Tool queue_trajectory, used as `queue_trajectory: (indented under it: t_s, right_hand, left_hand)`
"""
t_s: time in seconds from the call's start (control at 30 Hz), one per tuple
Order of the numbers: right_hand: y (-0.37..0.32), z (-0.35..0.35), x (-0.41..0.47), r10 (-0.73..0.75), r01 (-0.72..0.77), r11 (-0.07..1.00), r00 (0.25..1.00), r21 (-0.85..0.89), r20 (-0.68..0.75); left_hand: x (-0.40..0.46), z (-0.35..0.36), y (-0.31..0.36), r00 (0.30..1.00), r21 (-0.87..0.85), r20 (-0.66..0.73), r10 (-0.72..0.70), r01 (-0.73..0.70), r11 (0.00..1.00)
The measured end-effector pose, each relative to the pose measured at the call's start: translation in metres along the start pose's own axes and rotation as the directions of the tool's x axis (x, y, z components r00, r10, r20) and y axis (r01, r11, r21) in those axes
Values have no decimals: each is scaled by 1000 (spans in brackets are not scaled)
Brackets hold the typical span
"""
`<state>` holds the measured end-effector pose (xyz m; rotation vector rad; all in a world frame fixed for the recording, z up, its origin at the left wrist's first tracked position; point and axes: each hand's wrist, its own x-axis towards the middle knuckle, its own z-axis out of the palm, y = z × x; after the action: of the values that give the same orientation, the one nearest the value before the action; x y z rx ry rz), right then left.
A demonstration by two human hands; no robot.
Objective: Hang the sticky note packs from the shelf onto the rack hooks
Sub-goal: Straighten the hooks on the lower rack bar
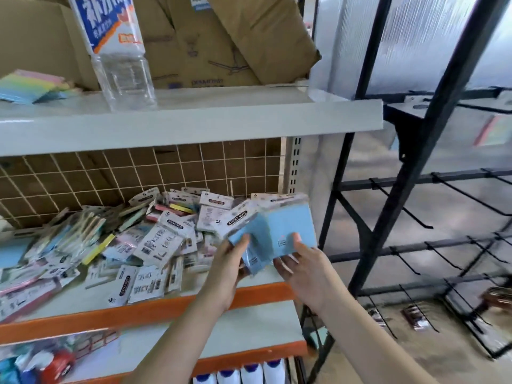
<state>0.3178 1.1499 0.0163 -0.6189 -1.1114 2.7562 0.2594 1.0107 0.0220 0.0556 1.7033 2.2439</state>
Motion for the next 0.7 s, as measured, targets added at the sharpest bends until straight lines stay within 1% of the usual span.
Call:
queue_trajectory:
  t_s: [0.1,0.2,0.27,0.37,0.43,0.5,0.57,0.63,0.7]
  right_hand:
    - [-12,-27,-21,-16,17,1000,1000,-26,19]
    - [-23,-52,-42,-46,44,999,997,24,61]
    - [-32,-69,-55,-102,98,993,993,61,63]
    - [-47,-95,-74,-200,196,977,979,88,41]
    - [-59,-113,-87,-240,240,969,971,51,-2]
    - [-74,-130,-99,-264,261,964,963,-53,-47]
    - [-91,-148,-111,-306,275,922,949,-274,-79]
    - [-112,-161,-121,-385,304,827,919,-474,-82]
    - [-136,-169,-128,-480,367,732,876,-574,-52]
  left_hand:
    - [-20,32,-15,997,133,76,9,-19,991]
    - [-41,64,-29,984,128,173,32,-54,990]
    - [-53,86,-38,972,141,228,55,-89,986]
    - [-66,120,-51,963,195,242,120,-170,966]
    - [-75,144,-58,949,192,265,171,-225,955]
    - [-81,166,-65,945,217,272,180,-243,946]
    - [-85,185,-71,942,250,282,183,-256,934]
    - [-87,203,-75,929,292,323,180,-279,915]
    - [-88,221,-75,901,346,392,184,-329,879]
